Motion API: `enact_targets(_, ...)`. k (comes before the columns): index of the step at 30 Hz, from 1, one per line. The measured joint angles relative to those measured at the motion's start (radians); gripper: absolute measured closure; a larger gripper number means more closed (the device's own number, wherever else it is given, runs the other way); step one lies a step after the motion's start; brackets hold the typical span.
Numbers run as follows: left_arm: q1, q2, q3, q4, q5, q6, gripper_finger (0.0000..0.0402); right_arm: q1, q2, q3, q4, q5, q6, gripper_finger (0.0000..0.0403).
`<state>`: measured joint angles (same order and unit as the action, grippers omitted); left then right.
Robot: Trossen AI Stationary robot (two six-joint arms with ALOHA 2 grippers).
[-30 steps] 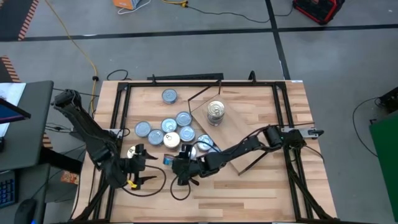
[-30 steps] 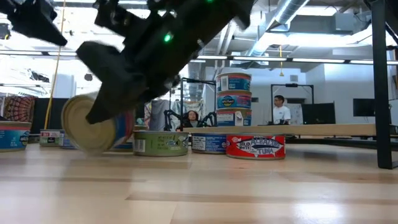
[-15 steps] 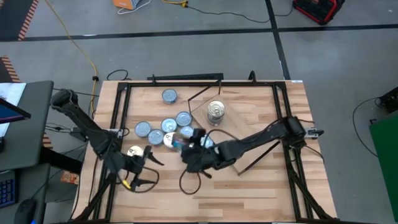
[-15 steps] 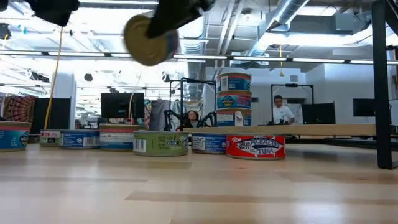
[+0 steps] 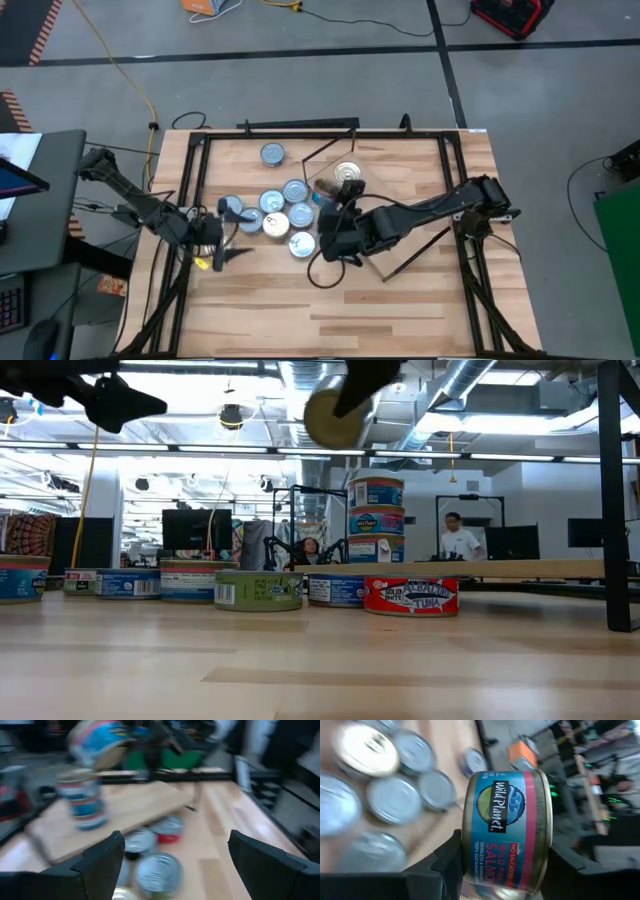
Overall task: Stack canned seafood by type on shelf
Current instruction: Stack the blue tuna can on top of the blue tuna can on the shelf
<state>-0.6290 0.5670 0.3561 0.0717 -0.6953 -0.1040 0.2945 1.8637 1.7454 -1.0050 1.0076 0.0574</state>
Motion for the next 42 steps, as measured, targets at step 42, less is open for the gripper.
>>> enact_targets(42,0.001,-0.017,0.000,-0.013,-0.008,-0.090,0.0058,-0.226,0.007,0.000,-0.243,-0.131,-0.103,0.0171)
